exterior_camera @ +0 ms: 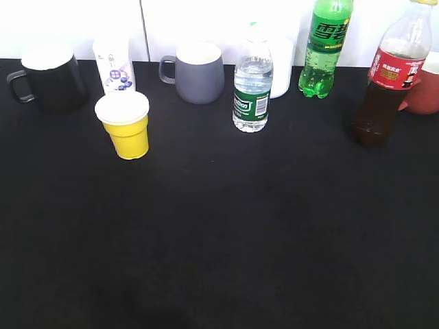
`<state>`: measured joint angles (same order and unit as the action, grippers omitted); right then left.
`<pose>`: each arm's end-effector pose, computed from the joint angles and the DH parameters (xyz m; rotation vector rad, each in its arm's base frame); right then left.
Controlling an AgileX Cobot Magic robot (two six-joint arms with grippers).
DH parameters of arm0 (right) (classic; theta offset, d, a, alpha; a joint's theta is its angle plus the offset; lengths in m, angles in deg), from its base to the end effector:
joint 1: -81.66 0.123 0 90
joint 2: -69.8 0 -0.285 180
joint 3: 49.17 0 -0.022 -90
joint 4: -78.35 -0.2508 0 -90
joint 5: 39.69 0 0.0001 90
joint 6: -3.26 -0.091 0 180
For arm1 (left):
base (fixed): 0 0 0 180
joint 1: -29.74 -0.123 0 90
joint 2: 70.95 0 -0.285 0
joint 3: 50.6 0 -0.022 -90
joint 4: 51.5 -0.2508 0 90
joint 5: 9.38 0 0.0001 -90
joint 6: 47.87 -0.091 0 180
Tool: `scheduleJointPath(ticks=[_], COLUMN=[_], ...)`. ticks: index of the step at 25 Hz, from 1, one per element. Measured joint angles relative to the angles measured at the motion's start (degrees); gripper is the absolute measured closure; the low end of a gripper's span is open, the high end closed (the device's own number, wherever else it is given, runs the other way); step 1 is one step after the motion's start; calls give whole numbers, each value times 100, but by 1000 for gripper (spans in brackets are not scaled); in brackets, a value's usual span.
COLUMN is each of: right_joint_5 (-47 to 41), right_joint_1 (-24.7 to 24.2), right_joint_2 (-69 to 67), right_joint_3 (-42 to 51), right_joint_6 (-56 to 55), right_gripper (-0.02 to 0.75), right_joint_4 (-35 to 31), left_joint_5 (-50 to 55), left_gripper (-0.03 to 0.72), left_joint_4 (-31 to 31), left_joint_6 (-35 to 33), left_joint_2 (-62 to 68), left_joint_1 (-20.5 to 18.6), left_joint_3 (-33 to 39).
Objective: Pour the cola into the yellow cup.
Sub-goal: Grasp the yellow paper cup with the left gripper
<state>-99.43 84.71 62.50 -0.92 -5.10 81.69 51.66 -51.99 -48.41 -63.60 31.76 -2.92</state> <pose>-0.0059 -0.0049 0.2804 0.0957 2.0090 0.0576 -0.0080 0.0010 0.2812 0.0447 2.0253 -0.0061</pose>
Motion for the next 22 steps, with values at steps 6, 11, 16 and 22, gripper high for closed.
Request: scheduleJointPath(ticks=[6, 11, 16, 22], right_joint_5=[0, 0, 0, 0], right_joint_1=[0, 0, 0, 0], right_joint_2=[0, 0, 0, 0], right_joint_3=[0, 0, 0, 0], right_joint_6=[0, 0, 0, 0], right_gripper=[153, 153, 153, 153], right_joint_4=[0, 0, 0, 0], left_joint_5=[0, 0, -1615, -5553], left_gripper=[251, 251, 251, 254], left_joint_4=[0, 0, 48, 769], left_joint_6=[-5, -5, -5, -695], left_joint_2=[0, 0, 466, 3574], left_joint_1=[0, 0, 0, 267], left_joint_3=[0, 0, -168, -168])
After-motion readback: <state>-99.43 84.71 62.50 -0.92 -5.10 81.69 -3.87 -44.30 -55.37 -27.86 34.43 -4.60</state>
